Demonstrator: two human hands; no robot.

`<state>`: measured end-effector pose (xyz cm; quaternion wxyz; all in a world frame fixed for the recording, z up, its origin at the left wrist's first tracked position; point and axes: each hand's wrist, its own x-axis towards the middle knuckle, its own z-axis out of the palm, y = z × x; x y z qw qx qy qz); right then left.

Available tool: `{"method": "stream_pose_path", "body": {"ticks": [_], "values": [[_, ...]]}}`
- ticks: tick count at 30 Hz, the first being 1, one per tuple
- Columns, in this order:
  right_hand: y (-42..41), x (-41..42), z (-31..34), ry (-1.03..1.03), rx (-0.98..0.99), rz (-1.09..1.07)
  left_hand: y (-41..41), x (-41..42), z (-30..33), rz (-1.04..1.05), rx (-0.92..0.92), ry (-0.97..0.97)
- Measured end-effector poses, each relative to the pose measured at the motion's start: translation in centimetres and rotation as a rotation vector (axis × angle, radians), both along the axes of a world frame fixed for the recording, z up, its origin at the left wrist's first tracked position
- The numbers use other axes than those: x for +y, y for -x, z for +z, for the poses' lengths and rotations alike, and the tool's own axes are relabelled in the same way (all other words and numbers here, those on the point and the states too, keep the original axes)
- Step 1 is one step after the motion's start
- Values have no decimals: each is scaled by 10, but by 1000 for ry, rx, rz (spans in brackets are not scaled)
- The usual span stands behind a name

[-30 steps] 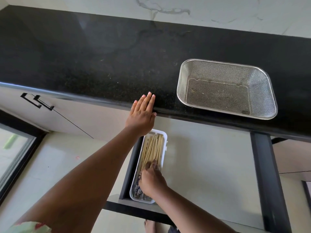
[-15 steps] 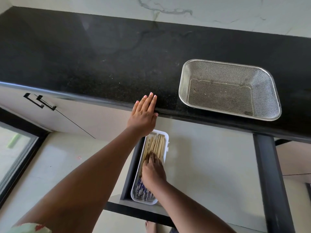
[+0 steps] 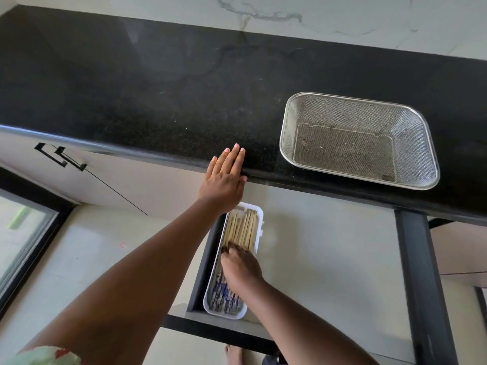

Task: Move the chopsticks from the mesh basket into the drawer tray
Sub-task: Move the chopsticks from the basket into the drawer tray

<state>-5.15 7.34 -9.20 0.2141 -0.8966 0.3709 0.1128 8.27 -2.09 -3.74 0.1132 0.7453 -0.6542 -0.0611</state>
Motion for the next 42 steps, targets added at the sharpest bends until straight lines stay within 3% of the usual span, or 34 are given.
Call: {"method": "stream_pose_path", "body": {"ticks": [4, 11, 18, 23, 30, 42], "values": [[5, -3, 1, 35, -13, -4, 1, 0, 0, 4, 5, 7], [0, 0, 6, 119, 313, -35, 1, 0, 1, 8, 9, 7], [9, 7, 3, 76, 253, 34, 1, 0, -1, 7, 4, 6], [2, -20, 5, 79, 142, -104, 1, 0, 0, 8, 16, 20], [-9, -69, 7, 141, 175, -143, 0, 0, -1, 5, 9, 20], [-1, -54, 1, 98, 144, -101, 1, 1, -1, 8, 8, 37]]}}
